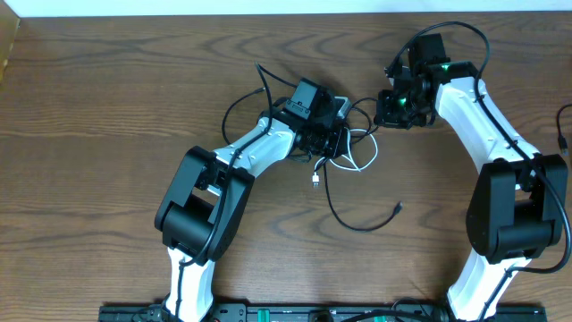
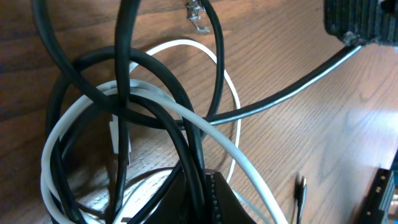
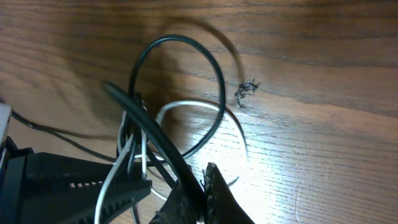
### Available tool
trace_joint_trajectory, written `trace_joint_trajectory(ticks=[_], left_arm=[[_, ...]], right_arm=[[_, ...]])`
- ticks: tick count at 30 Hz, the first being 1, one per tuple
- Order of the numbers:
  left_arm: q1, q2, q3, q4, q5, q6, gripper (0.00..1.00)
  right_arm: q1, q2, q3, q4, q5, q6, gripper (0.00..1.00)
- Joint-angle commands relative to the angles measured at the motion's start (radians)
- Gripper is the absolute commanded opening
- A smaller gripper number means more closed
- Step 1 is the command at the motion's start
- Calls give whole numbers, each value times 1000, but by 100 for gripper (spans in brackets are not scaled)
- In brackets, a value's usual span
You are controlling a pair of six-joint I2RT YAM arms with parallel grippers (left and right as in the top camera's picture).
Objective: Untangle cables
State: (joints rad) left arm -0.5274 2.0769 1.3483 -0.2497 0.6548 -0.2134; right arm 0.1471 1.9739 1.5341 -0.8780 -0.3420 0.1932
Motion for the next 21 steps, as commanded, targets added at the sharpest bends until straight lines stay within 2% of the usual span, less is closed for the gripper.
trace_joint_trajectory(ticks=[1, 5, 10, 12, 15, 21], left_arm=[[23, -52, 18, -31, -38, -32, 7], [58, -219, 21, -100, -36, -32, 7], [97, -519, 21, -196, 8, -34, 7], [109, -613, 21, -250, -7, 17, 7], [112, -665, 21, -355, -150, 31, 7], [112, -659, 21, -529, -401, 48, 7]], right_arm=[[-9, 7, -6, -1, 45, -3, 1], [-10, 8, -10, 6, 90, 22, 1], [-28, 8, -10, 19, 116, 39, 1], [-39, 8, -10, 23, 128, 39, 1], [-59, 8, -10, 22, 142, 39, 1], [-131, 8, -10, 10, 142, 35, 1]])
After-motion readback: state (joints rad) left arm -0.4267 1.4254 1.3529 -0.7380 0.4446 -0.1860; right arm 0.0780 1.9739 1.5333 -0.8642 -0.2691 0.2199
